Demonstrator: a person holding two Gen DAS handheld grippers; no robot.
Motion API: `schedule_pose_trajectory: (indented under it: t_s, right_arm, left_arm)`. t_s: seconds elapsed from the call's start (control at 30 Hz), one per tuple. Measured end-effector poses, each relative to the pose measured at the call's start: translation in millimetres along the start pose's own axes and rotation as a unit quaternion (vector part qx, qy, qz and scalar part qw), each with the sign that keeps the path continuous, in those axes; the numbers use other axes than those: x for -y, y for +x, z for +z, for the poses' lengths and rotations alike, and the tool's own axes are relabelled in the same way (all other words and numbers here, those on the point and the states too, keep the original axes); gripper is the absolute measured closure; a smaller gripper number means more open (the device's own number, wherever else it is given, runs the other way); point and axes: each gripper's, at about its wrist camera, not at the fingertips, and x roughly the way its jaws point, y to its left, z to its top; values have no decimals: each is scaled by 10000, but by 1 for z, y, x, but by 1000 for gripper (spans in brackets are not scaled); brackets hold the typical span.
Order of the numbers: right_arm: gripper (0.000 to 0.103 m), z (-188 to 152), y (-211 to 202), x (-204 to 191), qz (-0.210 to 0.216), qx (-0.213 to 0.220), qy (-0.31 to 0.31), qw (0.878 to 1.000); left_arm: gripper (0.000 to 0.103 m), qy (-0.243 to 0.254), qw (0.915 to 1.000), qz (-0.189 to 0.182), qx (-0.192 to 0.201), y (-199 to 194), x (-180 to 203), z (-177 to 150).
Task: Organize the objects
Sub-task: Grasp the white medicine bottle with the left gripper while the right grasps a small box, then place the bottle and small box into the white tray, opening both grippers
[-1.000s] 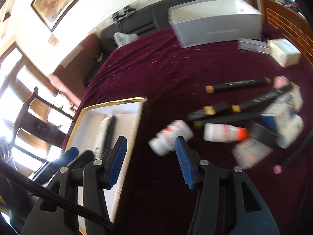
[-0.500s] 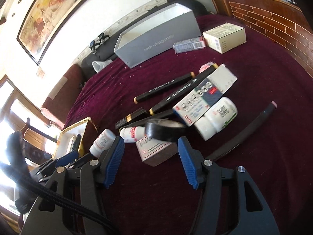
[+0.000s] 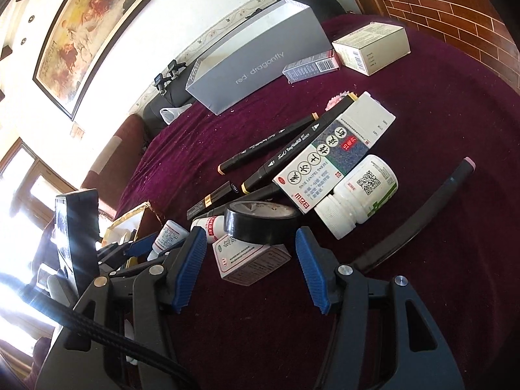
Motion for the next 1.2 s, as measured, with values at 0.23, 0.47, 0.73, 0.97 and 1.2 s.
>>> schedule_pose_trajectory:
  t_s: [0.23, 0.47, 0.73, 0.97, 1.2]
  right_arm:
    - [47, -1, -1, 6, 76, -17, 131, 9999]
    - [43, 3, -5, -9, 174, -104, -2, 9998]
    - [43, -6, 9, -29, -228, -329, -306, 9987]
    - [43, -12, 36, -48, -1057, -466, -1106, 9871]
    - [57, -13, 41, -47, -1389, -373, -1041, 9841]
  left_arm:
    - [73, -415, 9976, -548, 40, -15, -11, -6]
    - [73, -813, 9889, -1236, 146, -52, -21, -27]
    - [73, -1012, 9790, -1755, 239, -77, -31, -60]
    - [73, -1187, 9735, -1930, 306, -88, -40, -85]
    - [72, -1406, 9697, -1967, 336, -89, -56, -100]
